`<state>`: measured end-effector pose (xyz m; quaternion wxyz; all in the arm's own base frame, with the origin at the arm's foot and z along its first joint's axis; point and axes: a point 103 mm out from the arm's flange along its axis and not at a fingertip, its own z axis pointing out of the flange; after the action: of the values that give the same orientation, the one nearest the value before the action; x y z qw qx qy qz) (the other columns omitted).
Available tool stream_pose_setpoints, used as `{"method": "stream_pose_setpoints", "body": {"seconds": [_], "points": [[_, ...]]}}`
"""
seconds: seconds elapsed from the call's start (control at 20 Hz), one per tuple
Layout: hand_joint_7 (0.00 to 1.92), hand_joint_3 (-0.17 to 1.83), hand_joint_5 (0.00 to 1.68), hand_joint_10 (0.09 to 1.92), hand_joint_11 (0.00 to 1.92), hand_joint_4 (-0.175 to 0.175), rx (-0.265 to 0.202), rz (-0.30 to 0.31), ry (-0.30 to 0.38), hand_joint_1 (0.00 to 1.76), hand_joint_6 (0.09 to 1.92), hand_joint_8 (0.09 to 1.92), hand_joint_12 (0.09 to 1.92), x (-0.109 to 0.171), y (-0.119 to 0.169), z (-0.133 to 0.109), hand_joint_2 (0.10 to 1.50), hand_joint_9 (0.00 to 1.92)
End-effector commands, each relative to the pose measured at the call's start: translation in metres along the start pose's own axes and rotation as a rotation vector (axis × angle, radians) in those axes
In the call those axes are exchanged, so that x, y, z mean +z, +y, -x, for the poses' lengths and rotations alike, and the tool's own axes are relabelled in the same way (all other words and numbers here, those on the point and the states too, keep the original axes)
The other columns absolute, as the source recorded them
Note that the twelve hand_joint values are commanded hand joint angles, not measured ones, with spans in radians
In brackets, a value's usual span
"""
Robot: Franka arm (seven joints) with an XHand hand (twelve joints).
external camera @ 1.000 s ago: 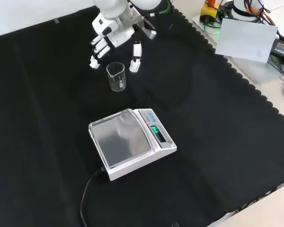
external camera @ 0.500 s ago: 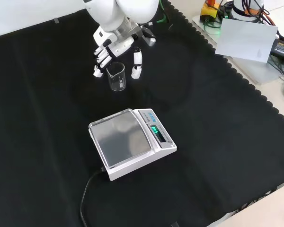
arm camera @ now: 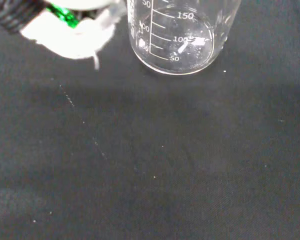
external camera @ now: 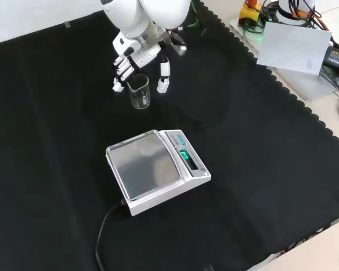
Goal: Pick up the beaker.
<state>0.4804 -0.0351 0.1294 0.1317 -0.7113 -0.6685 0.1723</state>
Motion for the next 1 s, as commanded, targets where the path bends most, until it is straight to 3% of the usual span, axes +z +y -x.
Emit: {"method": "stream_pose_setpoints", "body": {"seconds": [0.05,0.4,0.8,0.9,1.0], "points": [[0.11,0.38,0.22,0.92,0.1,0.033,0.01,0.008,-0.002,0.94,0.09,0.74,1.54,0.003,0.004,-0.001,0.56,0.32],[0.24,0.47,0.31,0.88,0.23,0.029,0.011,0.014,0.0,0.98,0.09,0.75,1.5,0.008,0.009,-0.009,0.54,0.44],[0.5,0.58,0.53,0.76,0.42,0.006,0.019,0.069,0.021,1.05,0.09,0.72,1.4,0.01,0.01,-0.017,0.55,0.68],[0.58,0.6,0.58,0.71,0.47,0.001,0.019,0.079,0.026,1.06,0.25,0.69,1.37,0.011,0.01,-0.018,0.56,0.75],[0.64,0.62,0.54,0.67,0.52,-0.005,0.018,0.091,0.028,1.08,0.56,0.68,1.34,0.011,0.009,-0.018,0.57,0.81]]}}
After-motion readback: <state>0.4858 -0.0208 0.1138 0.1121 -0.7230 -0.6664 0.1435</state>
